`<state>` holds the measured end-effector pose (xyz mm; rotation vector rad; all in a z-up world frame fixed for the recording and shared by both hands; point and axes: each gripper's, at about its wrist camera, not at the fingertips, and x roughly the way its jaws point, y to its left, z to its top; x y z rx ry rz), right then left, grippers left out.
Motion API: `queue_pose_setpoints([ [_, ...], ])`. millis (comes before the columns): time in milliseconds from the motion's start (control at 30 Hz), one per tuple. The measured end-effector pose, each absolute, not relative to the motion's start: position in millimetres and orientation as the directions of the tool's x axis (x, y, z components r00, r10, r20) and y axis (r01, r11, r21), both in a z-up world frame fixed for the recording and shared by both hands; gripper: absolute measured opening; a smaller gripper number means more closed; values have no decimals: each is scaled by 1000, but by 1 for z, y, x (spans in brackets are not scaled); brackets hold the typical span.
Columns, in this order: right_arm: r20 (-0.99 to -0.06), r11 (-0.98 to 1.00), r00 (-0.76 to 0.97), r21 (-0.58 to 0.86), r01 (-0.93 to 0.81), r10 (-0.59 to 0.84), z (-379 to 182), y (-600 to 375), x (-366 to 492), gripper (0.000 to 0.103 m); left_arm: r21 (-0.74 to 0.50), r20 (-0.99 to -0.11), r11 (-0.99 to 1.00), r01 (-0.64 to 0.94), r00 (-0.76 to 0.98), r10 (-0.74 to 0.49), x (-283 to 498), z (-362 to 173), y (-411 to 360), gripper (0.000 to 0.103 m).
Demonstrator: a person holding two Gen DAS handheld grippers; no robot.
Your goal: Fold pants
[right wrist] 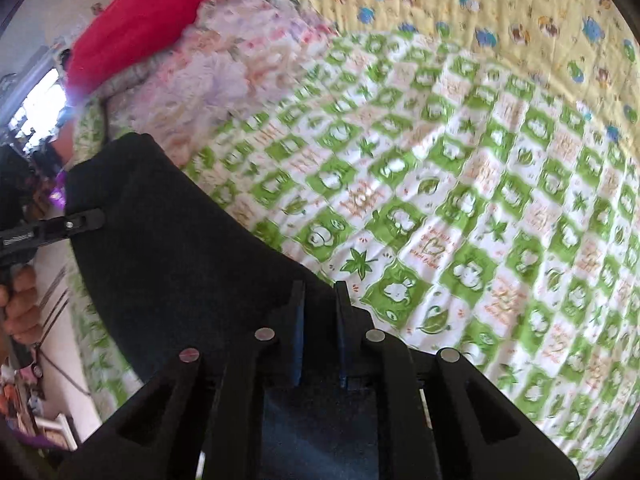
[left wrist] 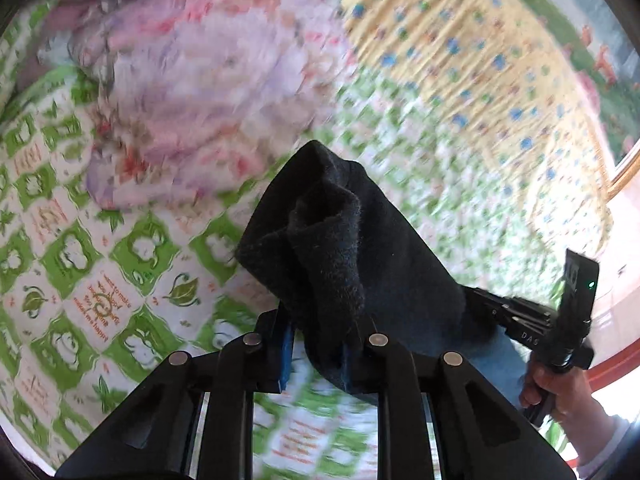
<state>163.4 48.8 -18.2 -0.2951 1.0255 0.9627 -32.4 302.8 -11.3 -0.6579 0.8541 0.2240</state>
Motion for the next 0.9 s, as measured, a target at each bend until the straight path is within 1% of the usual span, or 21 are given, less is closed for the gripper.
queue_pose_setpoints([
  [67,-859,601,194,155,-784,474,-36,57,161,20,-380,-825,797,-470,561,-62,-24,-35,307,25],
  [100,-859,610,199,155,-777,471,-39,57,161,24,-371,-836,797,-477,544,-64,-24,-38,310,29],
  [167,-849,650,209,190,-736,486,-32,47,163,30,-375,-830,792,-481,555,-56,-30,-30,313,33],
  [233,-824,667,217,237,-707,523,-17,31,164,32,-362,-817,796,-485,576,-20,-37,-14,313,39],
  [267,-807,673,231,255,-694,543,-7,19,162,33,-354,-809,798,-487,587,0,-42,-3,313,39],
  [300,-793,681,244,269,-681,558,3,6,160,40,-354,-804,799,-487,594,6,-45,3,312,39],
  [333,-780,686,255,283,-671,571,10,-6,157,48,-360,-795,798,-483,606,8,-47,12,311,40],
  [400,-762,696,274,302,-651,586,22,-32,150,53,-372,-779,802,-467,627,4,-48,27,305,43],
  [533,-762,737,290,336,-586,578,25,-71,136,53,-372,-764,838,-399,644,-33,-38,48,280,48],
  [767,-784,810,306,386,-442,541,10,-132,111,53,-379,-776,889,-255,611,-155,5,48,213,51],
  [833,-790,825,308,397,-401,530,6,-148,106,53,-378,-782,903,-204,593,-193,18,47,190,56],
  [900,-793,839,319,402,-367,519,4,-161,101,53,-381,-786,911,-161,575,-226,29,45,171,56],
])
